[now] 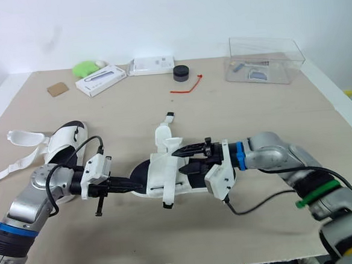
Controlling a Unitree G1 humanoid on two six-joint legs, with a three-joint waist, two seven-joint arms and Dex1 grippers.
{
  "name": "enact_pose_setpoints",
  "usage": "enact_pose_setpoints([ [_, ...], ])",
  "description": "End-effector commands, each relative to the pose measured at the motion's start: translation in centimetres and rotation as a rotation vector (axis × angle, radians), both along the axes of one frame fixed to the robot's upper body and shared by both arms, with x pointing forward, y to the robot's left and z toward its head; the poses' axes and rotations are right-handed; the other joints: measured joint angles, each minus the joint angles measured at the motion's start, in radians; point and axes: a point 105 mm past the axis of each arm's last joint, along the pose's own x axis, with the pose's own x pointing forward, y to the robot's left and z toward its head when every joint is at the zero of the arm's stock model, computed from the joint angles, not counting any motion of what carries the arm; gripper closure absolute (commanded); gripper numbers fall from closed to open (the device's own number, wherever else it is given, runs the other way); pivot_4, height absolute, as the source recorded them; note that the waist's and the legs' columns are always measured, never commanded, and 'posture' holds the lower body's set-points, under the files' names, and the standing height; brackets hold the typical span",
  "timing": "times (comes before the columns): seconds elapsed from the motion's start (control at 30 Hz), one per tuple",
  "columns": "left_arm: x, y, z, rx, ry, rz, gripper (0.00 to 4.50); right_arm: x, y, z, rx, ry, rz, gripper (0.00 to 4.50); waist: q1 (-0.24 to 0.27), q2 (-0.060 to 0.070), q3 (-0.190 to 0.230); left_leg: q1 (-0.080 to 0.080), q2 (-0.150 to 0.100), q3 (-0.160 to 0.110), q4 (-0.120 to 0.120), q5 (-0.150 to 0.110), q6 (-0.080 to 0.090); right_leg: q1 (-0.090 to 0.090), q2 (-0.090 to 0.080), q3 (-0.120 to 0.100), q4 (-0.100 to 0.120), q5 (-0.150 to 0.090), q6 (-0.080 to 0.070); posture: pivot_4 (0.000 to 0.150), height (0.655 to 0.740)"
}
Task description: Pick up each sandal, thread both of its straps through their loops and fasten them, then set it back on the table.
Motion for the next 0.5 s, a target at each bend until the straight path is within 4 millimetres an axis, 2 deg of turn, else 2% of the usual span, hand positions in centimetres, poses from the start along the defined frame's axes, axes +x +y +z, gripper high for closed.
enact_pose_setpoints([
  [0.03, -0.1, 0.1, 0.7, -0.012, -0.022, -0.008, 4.5, -0.6, -0.7, 2.6, 0.109, 0.34, -0.139, 1.98, 0.001, 0.0, 0.0, 0.0, 0.0, 0.0, 0.0, 0.0, 0.0, 0.0, 0.0, 0.0, 0.0, 0.0, 0.0, 0.15, 0.74],
  [0.23, -0.1, 0.2, 0.7, -0.01, -0.016, -0.006, 4.5, -2.2, -1.8, 3.5, 0.188, 0.806, -0.318, 1.98, 0.002, 0.0, 0.0, 0.0, 0.001, -0.002, 0.001, 0.0, 0.0, 0.0, 0.0, -0.002, 0.0, 0.0, 0.0, 0.15, 0.74],
  [0.4, 0.0, 0.2, 0.7, -0.009, -0.008, -0.007, 4.5, -4.5, -2.1, 1.8, 0.168, 1.268, -0.442, 1.98, 0.003, 0.0, 0.0, -0.001, 0.002, -0.002, 0.001, 0.0, 0.0, 0.0, 0.002, -0.003, 0.0, 0.0, -0.001, 0.15, 0.74],
  [0.5, 0.1, 0.1, 0.8, -0.017, 0.002, -0.006, 4.5, -5.8, -0.7, 0.1, 0.203, 1.433, -0.482, 1.98, 0.002, -0.001, 0.0, -0.001, 0.002, -0.002, 0.001, 0.0, 0.0, 0.0, 0.003, -0.003, -0.001, 0.0, -0.001, 0.15, 0.74],
])
